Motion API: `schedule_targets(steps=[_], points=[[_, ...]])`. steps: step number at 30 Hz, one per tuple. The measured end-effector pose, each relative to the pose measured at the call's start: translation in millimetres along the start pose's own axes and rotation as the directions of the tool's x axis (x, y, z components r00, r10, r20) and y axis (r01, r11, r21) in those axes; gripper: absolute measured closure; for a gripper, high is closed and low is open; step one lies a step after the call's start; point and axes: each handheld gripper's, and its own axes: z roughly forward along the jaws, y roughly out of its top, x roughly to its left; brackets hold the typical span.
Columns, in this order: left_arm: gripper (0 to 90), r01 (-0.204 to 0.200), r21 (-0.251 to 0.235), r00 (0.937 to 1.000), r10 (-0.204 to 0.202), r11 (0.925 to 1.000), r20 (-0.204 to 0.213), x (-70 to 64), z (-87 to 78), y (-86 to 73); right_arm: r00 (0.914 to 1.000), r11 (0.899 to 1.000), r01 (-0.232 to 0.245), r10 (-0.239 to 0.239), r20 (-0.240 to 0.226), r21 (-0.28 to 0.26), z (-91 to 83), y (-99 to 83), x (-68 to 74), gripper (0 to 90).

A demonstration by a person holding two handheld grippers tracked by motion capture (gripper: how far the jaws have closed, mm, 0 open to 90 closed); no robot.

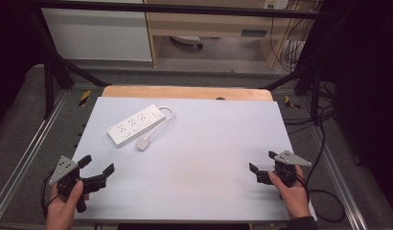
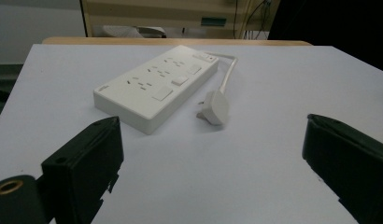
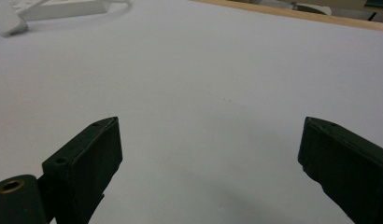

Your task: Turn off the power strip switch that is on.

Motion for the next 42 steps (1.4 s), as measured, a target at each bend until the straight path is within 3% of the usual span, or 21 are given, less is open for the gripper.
schedule_targets(steps=[5, 17, 23, 26, 32, 36, 38, 42], points=[[5.4, 0.003, -0.001, 1.0, -0.003, 1.0, -0.005, 0.6, -1.1, 0.0, 0.9999, 1.0, 0.014, -0.014, 0.005, 0.011, 0.3, -0.3, 0.5, 6.8], [5.1, 0.011, -0.016, 0.9999, -0.01, 0.9998, 0.004, -0.9, -2.4, 2.2, 0.9999, 1.0, -0.002, 0.001, -0.014, -0.02, 0.5, 1.3, 2.2, 6.3], [5.0, 0.007, -0.029, 0.9999, -0.006, 0.9995, 0.011, -1.9, -2.6, 3.7, 0.9978, 0.997, -0.053, 0.051, -0.043, -0.056, 0.2, 3.3, 2.4, 5.9], [5.2, 0.023, -0.042, 0.9996, -0.022, 0.9989, 0.017, -2.3, -2.4, 5.2, 0.9977, 0.997, -0.058, 0.056, -0.037, -0.055, -0.4, 2.6, 2.0, 5.9], [6.5, 0.051, -0.02, 0.9987, -0.051, 0.9985, 0.0, 0.0, 5.9, 12.2, 0.9982, 0.997, -0.047, 0.045, -0.039, -0.057, -1.5, 3.2, 4.4, 5.7], [6.5, 0.006, 0.006, 1.0, -0.006, 1.0, 0.002, -4.8, 17.2, 24.4, 0.9988, 0.999, -0.019, 0.017, -0.046, -0.04, 1.3, 3.0, 7.0, 5.6], [6.5, 0.005, 0.012, 1.0, -0.005, 0.9999, 0.007, -5.8, 20.0, 27.1, 0.9987, 0.999, -0.014, 0.012, -0.05, -0.037, 1.6, 3.1, 7.7, 5.6], [9.3, -0.022, 0.036, 0.9989, 0.02, 0.9991, 0.043, -13.6, 35.9, 42.5, 0.999, 0.999, -0.013, 0.012, -0.043, -0.03, 1.1, 2.8, 7.7, 5.6]])
